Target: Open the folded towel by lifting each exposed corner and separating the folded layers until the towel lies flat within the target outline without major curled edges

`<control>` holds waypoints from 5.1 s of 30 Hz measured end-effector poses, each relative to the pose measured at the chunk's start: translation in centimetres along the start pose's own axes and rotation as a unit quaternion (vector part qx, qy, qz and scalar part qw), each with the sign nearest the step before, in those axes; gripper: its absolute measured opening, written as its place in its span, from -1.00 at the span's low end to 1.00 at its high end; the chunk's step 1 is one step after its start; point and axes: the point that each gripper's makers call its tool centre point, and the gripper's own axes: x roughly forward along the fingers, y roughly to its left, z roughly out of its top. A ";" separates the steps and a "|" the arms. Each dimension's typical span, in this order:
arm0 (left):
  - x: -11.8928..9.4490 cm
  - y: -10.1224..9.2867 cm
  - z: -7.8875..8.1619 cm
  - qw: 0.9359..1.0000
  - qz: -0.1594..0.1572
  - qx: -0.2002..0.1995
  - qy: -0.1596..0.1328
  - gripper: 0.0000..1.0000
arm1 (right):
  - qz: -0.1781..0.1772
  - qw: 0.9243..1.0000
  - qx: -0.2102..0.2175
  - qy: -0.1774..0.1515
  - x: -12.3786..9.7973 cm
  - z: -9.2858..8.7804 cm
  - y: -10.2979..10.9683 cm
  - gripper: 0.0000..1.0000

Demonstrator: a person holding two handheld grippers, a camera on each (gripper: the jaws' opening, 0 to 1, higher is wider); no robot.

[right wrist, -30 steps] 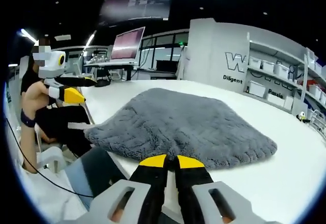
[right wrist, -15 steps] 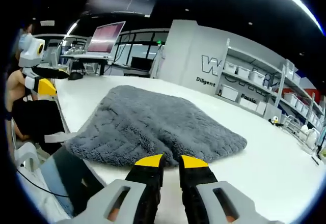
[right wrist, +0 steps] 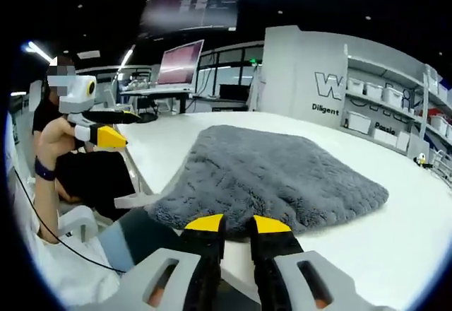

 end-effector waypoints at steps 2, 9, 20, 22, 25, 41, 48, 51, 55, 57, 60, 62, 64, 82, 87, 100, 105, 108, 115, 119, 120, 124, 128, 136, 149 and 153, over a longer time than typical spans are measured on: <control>0.0 0.0 0.0 1.000 0.001 0.000 0.000 0.94 | 0.002 1.000 0.008 -0.005 0.0 0.1 0.0 -0.85; 0.0 0.1 -0.2 1.000 0.000 -0.002 0.000 0.94 | -0.030 0.999 -0.020 0.007 0.0 -0.1 -1.1 -0.99; -0.1 0.2 -0.3 1.000 0.001 -0.005 0.000 0.94 | -0.146 0.987 -0.066 0.023 -0.8 -0.6 -5.8 -0.99; 0.0 0.1 -0.3 1.000 0.000 -0.004 0.000 0.94 | -0.145 0.987 -0.064 0.018 -1.0 -0.4 -5.8 -0.98; -0.1 0.1 -0.3 1.000 0.001 -0.004 0.000 0.94 | -0.137 0.990 -0.043 -0.004 -1.7 0.2 -5.4 -0.96; 0.1 -0.6 -0.1 1.000 -0.006 0.003 0.002 0.94 | -0.020 1.000 -0.014 0.019 -1.4 -0.4 -0.4 -0.87; 0.1 -0.5 -0.2 1.000 -0.005 0.001 0.003 0.93 | -0.058 0.997 -0.043 0.032 -1.6 -0.7 -1.9 -0.97; 0.1 -0.5 -0.2 1.000 -0.005 0.001 0.002 0.93 | -0.089 0.994 -0.047 0.034 -1.8 -0.9 -3.2 -0.97; 0.1 -0.3 -0.3 1.000 -0.003 0.000 0.003 0.93 | -0.140 0.988 -0.054 0.038 -2.2 -1.2 -5.5 -0.98; 0.1 -0.3 -0.3 1.000 -0.004 -0.001 0.003 0.93 | -0.165 0.984 -0.059 0.042 -2.6 -1.3 -6.6 -0.97; 0.1 -0.3 -0.2 1.000 -0.004 0.000 0.002 0.93 | -0.199 0.977 -0.066 0.047 -3.0 -1.6 -7.9 -0.97; 0.1 -0.3 -0.2 1.000 -0.004 -0.001 0.002 0.93 | -0.207 0.975 -0.066 0.047 -3.1 -1.6 -8.4 -0.97; 0.2 -0.2 -0.2 1.000 -0.003 -0.001 0.002 0.93 | -0.213 0.974 -0.064 0.045 -3.3 -1.6 -8.7 -0.96; 0.5 -0.9 0.0 1.000 -0.010 0.006 0.006 0.93 | -0.100 0.994 -0.009 -0.034 -3.4 1.6 -3.7 -0.63; 0.5 -0.9 0.0 1.000 -0.010 0.007 0.006 0.93 | -0.109 0.994 -0.010 0.011 -2.4 -0.4 -4.5 -0.64; 0.3 -0.5 -0.2 1.000 -0.006 0.002 0.006 0.93 | -0.173 0.984 -0.038 0.031 -2.8 -1.4 -7.0 -0.84; 0.2 -0.3 -0.3 1.000 -0.004 0.000 0.005 0.93 | -0.226 0.972 -0.045 0.032 -3.7 -1.9 -9.4 -0.85; 0.2 -0.3 -0.3 1.000 -0.004 0.000 0.005 0.93 | -0.241 0.969 -0.044 0.029 -4.1 -2.1 -10.1 -0.85; 0.2 -0.4 -0.3 1.000 -0.005 0.001 0.006 0.93 | -0.247 0.968 -0.040 0.024 -4.9 -1.6 -10.0 -0.78; 0.2 -0.5 -0.3 1.000 -0.005 0.001 0.006 0.93 | -0.229 0.973 -0.031 -0.020 -5.5 0.1 -8.9 -0.76; 0.2 -0.5 -0.3 1.000 -0.004 0.001 0.006 0.93 | -0.225 0.973 -0.030 -0.026 -5.7 0.5 -8.5 -0.74; 0.3 -0.6 -0.4 1.000 -0.006 0.002 0.007 0.93 | -0.199 0.978 -0.032 -0.052 -5.2 1.8 -7.1 -0.72; 0.3 -0.7 -0.4 1.000 -0.008 0.003 0.007 0.93 | -0.160 0.985 -0.032 -0.053 -3.6 2.1 -5.6 -0.70; 0.0 -0.2 -0.5 1.000 -0.004 -0.001 0.005 0.93 | -0.118 0.991 -0.043 -0.051 -1.5 2.8 -3.4 -0.66; 0.1 -0.3 -0.5 1.000 -0.007 -0.002 0.005 0.93 | -0.128 0.990 -0.056 -0.019 0.8 1.2 -4.2 -0.68; 0.2 -0.3 -0.5 1.000 -0.007 -0.001 0.006 0.93 | -0.126 0.990 -0.056 -0.010 1.4 0.6 -4.5 -0.68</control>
